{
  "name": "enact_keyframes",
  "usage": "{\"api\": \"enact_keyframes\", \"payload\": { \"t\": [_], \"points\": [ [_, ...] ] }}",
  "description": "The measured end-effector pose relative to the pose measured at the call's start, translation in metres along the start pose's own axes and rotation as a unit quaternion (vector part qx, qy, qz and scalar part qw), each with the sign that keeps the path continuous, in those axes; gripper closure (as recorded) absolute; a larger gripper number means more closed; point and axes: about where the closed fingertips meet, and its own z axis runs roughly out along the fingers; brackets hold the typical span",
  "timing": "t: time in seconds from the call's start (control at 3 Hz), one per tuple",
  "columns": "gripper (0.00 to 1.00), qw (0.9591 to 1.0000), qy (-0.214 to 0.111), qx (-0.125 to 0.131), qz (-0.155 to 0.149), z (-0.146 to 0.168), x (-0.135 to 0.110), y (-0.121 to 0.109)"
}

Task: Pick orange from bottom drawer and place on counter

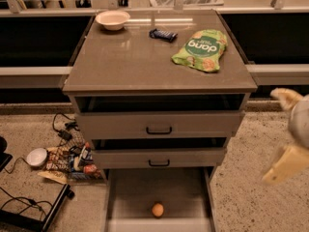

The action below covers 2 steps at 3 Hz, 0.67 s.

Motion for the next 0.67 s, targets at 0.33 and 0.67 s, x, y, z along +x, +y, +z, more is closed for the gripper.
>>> {"api": "enact_keyframes", "payload": {
  "t": [0.33,0.67],
  "points": [
    [0.0,0.9978,-0.061,0.005,0.024,0.055,0.027,0.017],
    [0.0,0.9919,-0.104,0.052,0.051,0.11,0.047,-0.011]
  ]
}}
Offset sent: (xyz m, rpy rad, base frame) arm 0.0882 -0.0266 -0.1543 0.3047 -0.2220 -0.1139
